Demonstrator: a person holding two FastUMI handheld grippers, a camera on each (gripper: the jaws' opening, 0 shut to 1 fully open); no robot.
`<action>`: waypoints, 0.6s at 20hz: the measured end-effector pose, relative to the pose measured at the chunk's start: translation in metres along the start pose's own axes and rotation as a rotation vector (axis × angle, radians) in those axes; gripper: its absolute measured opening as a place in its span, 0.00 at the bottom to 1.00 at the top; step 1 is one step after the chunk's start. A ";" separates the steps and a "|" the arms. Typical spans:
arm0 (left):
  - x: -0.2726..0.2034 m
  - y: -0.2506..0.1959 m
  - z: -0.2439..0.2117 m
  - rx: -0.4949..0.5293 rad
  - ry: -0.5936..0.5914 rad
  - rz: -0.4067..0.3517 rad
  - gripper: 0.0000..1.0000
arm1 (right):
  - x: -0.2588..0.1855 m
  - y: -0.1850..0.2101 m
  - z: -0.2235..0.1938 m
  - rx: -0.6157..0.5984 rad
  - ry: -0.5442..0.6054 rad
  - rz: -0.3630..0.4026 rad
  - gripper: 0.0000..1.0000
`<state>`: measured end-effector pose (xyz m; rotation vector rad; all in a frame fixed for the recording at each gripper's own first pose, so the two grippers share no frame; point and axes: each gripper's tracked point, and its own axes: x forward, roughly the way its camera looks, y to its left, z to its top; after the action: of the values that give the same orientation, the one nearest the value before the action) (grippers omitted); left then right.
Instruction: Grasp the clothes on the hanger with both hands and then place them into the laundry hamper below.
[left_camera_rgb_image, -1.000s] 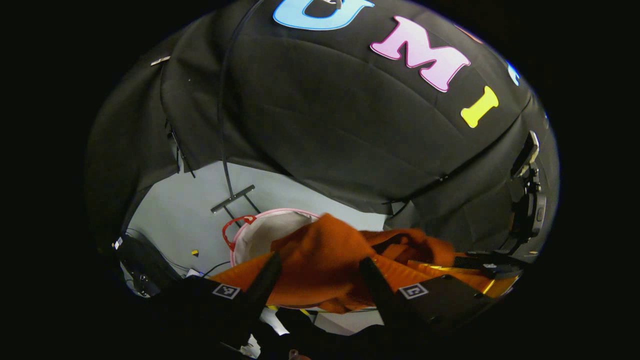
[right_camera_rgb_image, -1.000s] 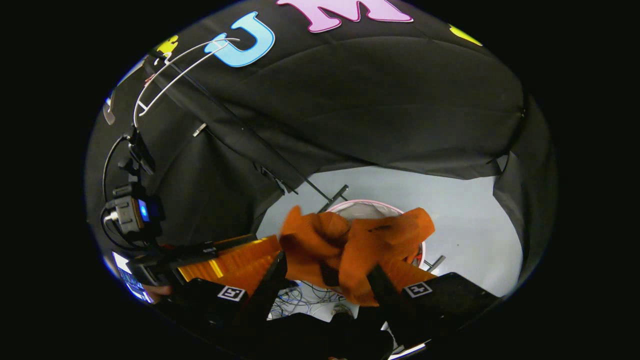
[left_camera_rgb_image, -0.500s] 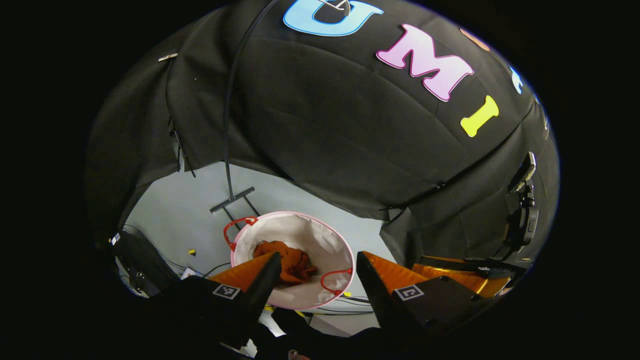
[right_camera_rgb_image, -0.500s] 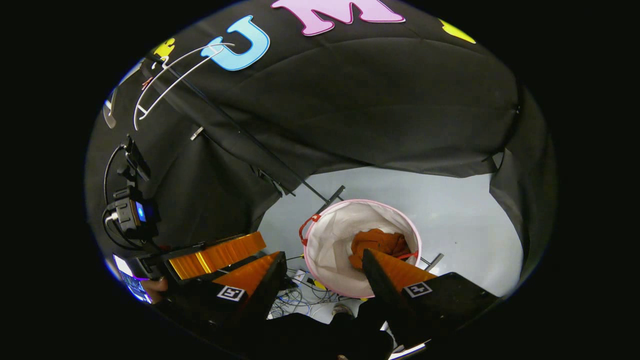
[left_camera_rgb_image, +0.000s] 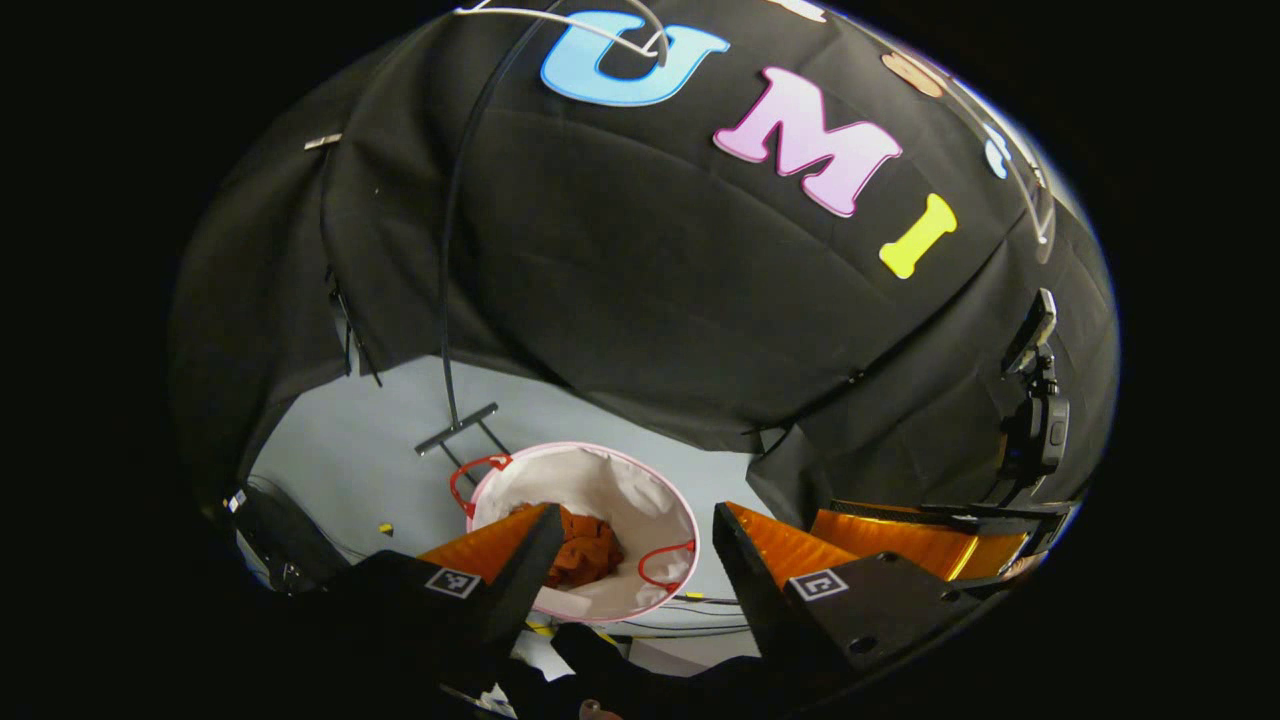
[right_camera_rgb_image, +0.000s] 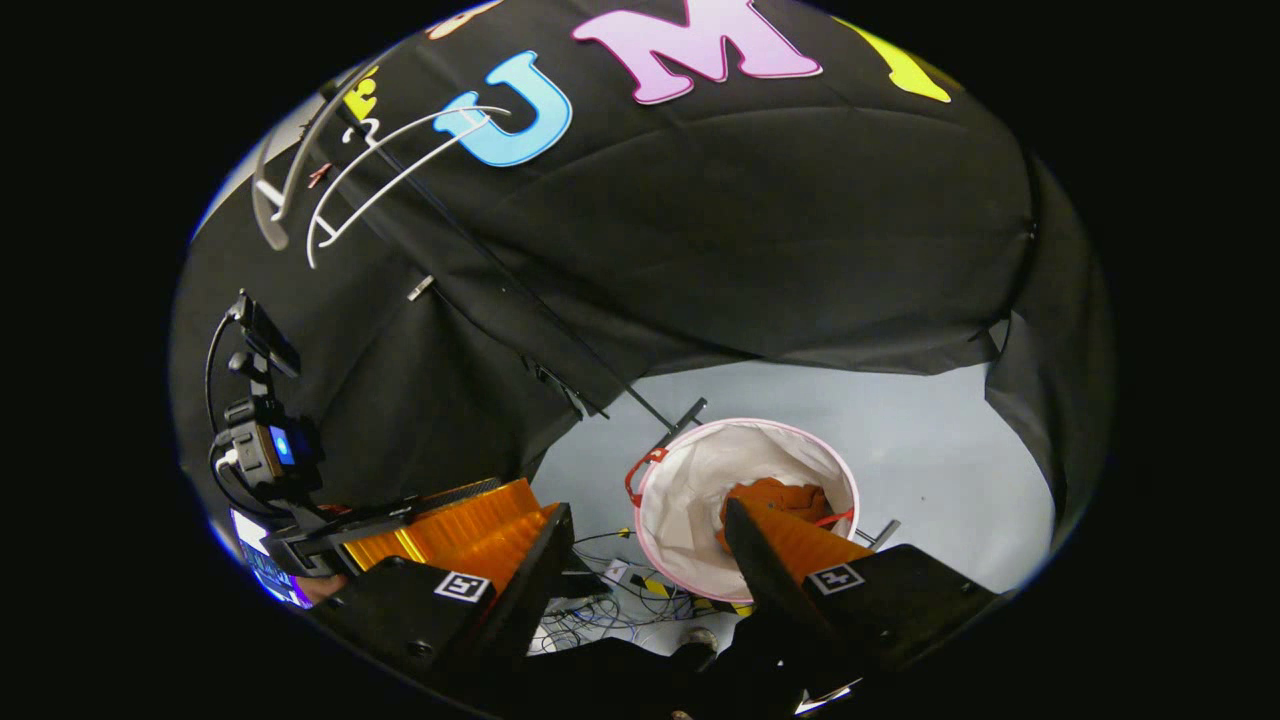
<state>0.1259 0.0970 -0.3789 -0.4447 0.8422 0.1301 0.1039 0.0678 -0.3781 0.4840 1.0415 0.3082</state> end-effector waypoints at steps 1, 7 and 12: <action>-0.013 0.001 0.001 0.021 -0.019 -0.007 0.96 | -0.007 0.008 -0.002 -0.003 -0.016 0.005 0.99; -0.109 -0.006 0.018 0.195 -0.162 -0.087 0.96 | -0.068 0.056 0.004 -0.057 -0.226 0.005 0.99; -0.210 -0.021 0.046 0.279 -0.345 -0.164 0.96 | -0.157 0.095 0.012 -0.124 -0.484 -0.043 0.99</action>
<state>0.0239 0.1113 -0.1886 -0.2172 0.4726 -0.0619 0.0381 0.0731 -0.2070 0.3966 0.5578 0.2011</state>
